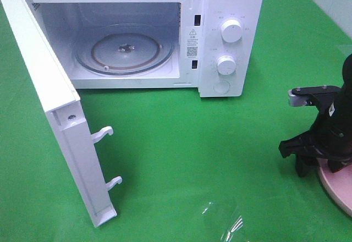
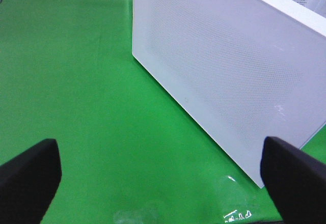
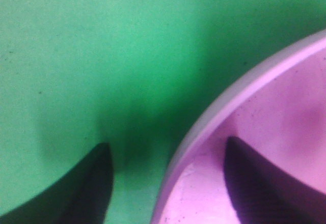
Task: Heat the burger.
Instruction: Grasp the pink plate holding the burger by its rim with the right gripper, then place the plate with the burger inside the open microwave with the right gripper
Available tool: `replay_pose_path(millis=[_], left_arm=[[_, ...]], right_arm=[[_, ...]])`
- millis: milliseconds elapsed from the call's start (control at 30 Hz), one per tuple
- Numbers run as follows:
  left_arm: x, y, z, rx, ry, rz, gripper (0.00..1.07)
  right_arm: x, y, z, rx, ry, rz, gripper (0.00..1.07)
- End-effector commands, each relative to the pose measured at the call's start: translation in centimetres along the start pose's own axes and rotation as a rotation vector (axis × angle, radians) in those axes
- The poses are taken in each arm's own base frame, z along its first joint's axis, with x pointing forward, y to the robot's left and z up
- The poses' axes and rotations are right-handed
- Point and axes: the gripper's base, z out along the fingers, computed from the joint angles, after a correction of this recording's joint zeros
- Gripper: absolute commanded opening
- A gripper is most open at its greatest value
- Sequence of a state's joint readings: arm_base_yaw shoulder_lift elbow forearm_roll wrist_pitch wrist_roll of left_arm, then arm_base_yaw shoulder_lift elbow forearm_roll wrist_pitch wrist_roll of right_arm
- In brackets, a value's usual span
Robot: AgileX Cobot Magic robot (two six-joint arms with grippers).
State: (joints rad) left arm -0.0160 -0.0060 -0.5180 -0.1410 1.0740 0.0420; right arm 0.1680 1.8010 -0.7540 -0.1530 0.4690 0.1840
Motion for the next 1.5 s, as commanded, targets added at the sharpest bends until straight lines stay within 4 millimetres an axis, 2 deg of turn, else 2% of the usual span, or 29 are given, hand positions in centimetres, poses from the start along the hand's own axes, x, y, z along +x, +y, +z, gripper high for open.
replay_pose_path(millis=[33, 100, 133, 167, 200, 233, 600, 1100, 1500], left_arm=[[0.1, 0.0, -0.1, 0.006, -0.019, -0.004, 0.99], [0.1, 0.0, -0.1, 0.006, -0.019, -0.004, 0.99], [0.1, 0.0, -0.1, 0.006, -0.019, -0.004, 0.99], [0.1, 0.0, -0.1, 0.006, -0.019, -0.004, 0.99], [0.1, 0.0, -0.1, 0.006, -0.019, -0.004, 0.99], [0.1, 0.0, -0.1, 0.006, -0.019, -0.004, 0.99], [0.1, 0.0, -0.1, 0.006, -0.019, -0.004, 0.99], [0.1, 0.0, -0.1, 0.006, -0.019, -0.004, 0.99], [0.1, 0.0, -0.1, 0.006, -0.019, -0.004, 0.99]], right_arm=[[0.4, 0.1, 0.9, -0.007, 0.033, 0.012, 0.48], [0.4, 0.0, 0.9, -0.001, 0.033, 0.003, 0.19], [0.4, 0.0, 0.9, -0.001, 0.033, 0.003, 0.19], [0.5, 0.0, 0.9, 0.001, 0.035, 0.0, 0.07], [0.5, 0.0, 0.9, 0.001, 0.035, 0.0, 0.07], [0.5, 0.0, 0.9, 0.003, 0.037, -0.003, 0.01], [0.8, -0.1, 0.6, 0.031, 0.069, 0.001, 0.0], [1.3, 0.8, -2.5, 0.233, 0.007, -0.046, 0.0], [2.0, 1.9, -5.2, 0.31, -0.035, -0.112, 0.0]])
